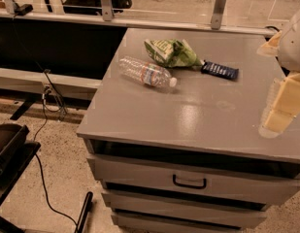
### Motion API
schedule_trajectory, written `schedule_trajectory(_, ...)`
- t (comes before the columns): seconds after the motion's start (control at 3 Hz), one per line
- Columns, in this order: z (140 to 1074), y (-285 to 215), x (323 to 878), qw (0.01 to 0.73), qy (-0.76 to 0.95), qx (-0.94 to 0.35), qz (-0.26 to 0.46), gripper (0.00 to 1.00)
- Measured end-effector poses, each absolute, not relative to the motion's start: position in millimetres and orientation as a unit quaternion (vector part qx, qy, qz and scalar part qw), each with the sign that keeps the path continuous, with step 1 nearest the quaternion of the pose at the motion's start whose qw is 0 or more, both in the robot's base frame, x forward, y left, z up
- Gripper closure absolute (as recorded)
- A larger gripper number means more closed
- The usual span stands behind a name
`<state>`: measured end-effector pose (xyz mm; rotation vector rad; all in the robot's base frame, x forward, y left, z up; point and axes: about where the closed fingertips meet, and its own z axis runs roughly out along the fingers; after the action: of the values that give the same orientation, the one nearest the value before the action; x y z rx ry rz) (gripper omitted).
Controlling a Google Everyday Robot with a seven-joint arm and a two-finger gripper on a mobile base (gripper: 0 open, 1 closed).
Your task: Pick rxbar blueberry
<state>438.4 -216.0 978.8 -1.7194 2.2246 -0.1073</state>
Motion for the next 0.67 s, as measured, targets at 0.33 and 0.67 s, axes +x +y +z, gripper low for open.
schedule_trajectory(0.33, 979, -216, 438, 0.163, 0.78, -0.603, -0.038, 0.0)
schedule_trajectory(0.67, 983, -222, 450, 0.175, 0.77, -0.611, -0.052, 0.0)
